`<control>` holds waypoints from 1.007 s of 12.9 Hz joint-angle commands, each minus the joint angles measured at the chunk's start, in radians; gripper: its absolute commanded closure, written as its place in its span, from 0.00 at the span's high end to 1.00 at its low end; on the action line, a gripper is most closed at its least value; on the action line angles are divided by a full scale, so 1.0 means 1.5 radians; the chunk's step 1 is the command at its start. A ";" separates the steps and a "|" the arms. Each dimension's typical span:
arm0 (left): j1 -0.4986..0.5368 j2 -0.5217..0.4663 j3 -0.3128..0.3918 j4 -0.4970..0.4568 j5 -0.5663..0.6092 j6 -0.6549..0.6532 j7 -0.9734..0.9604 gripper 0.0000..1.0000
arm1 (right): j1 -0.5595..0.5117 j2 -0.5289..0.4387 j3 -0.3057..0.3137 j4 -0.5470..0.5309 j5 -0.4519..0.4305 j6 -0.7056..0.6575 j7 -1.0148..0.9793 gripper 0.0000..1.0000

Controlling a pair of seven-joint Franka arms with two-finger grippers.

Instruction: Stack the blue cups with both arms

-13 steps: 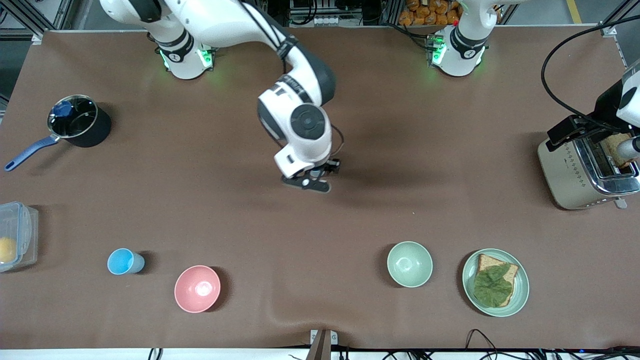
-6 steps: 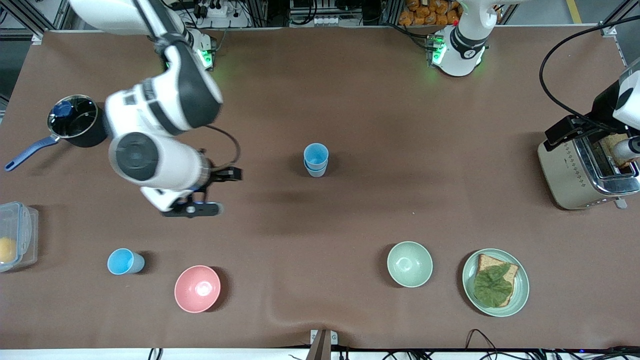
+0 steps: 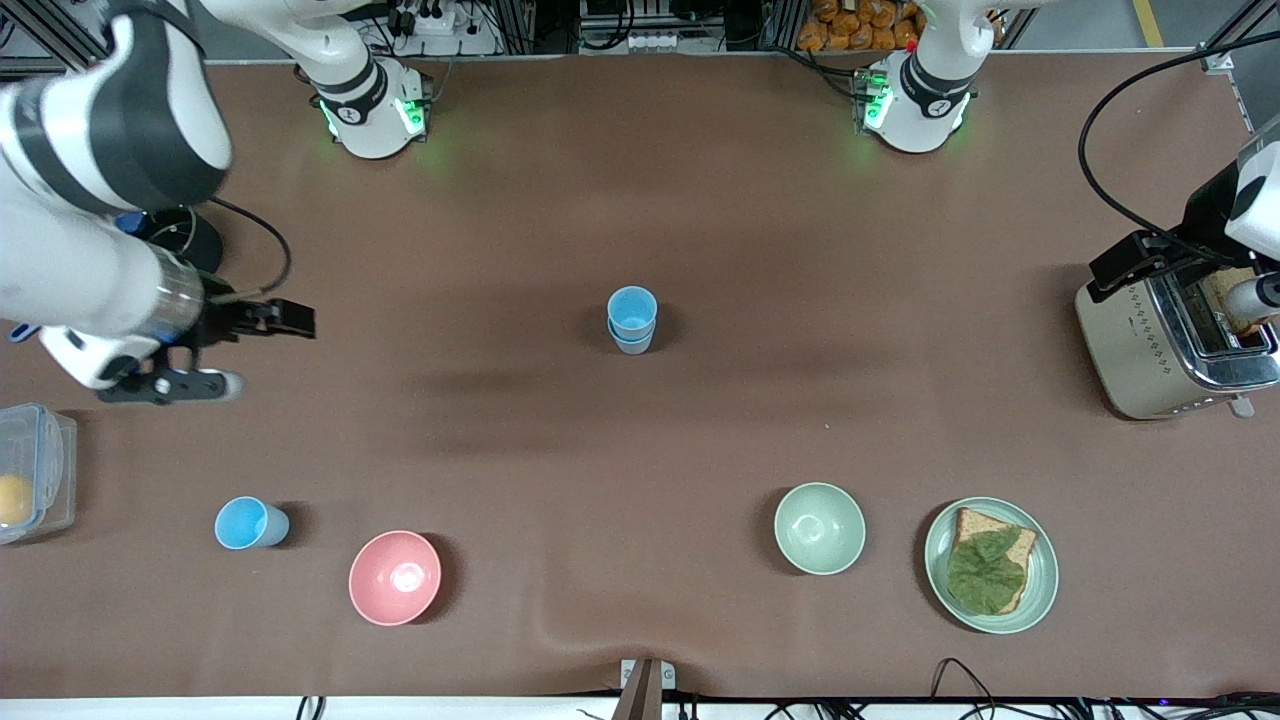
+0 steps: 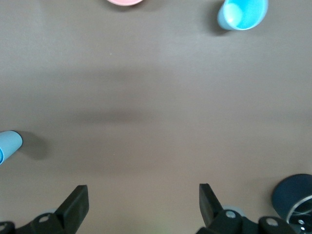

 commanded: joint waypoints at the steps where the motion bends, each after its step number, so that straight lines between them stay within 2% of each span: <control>1: 0.000 -0.004 0.003 0.002 -0.014 -0.007 0.019 1.00 | -0.022 -0.119 0.015 -0.087 -0.018 -0.014 -0.002 1.00; 2: 0.001 -0.004 0.003 0.002 -0.014 -0.007 0.019 1.00 | -0.026 -0.142 0.015 -0.097 -0.029 -0.014 -0.004 1.00; 5: 0.003 -0.004 0.007 0.007 -0.012 -0.007 0.020 1.00 | -0.087 -0.152 0.017 -0.091 -0.028 -0.023 -0.126 1.00; 13: -0.005 0.001 0.002 0.007 -0.014 -0.007 0.018 1.00 | -0.096 -0.145 0.020 -0.080 -0.023 -0.024 -0.133 1.00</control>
